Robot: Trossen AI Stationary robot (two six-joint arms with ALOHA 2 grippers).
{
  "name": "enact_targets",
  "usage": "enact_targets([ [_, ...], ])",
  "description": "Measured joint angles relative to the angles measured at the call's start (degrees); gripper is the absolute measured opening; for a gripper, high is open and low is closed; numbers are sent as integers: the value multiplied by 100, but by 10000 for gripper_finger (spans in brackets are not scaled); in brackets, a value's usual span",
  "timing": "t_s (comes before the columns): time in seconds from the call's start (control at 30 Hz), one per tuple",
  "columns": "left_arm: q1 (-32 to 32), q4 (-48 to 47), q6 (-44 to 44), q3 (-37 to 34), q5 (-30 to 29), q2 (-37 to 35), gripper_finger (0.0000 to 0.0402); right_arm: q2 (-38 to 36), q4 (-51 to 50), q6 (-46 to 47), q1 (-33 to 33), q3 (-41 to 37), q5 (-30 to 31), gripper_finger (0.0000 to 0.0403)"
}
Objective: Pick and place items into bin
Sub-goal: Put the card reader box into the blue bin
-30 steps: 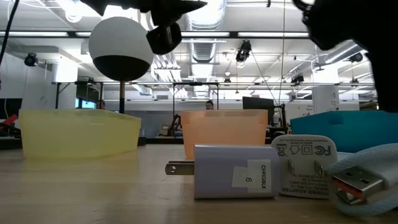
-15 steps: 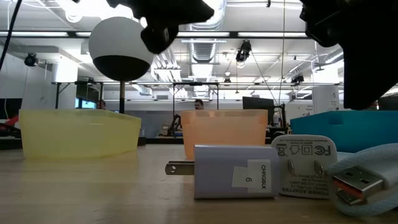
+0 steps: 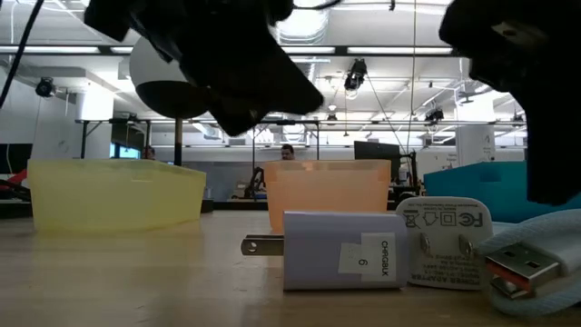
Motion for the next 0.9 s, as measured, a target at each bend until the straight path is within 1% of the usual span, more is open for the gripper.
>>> enact_targets([
  [0.13, -17, -3, -27, 453, 49, 508, 0, 4, -77, 320, 85, -148, 25, 9],
  [0.27, -14, -51, -23, 931, 47, 911, 0, 4, -66, 366, 97, -279, 23, 8],
  [0.47, -18, -688, 113, 1440, -78, 1350, 0, 7, 19, 367, 93, -427, 42, 9],
  [0.57, -22, -931, 131, 1506, -289, 1462, 0, 7, 433, 203, 93, -558, 36, 8],
  [0.7, 1, -925, 127, 1504, -297, 1530, 0, 9, 1143, -166, 63, -684, 25, 8],
  [0.8, 17, -924, 127, 1504, -300, 1538, 0, 9, 1205, -232, 10, -686, 73, 9],
  [0.9, 21, -928, 126, 1501, -300, 1543, 0, 11, 1193, -319, 7, -603, 333, 9],
])
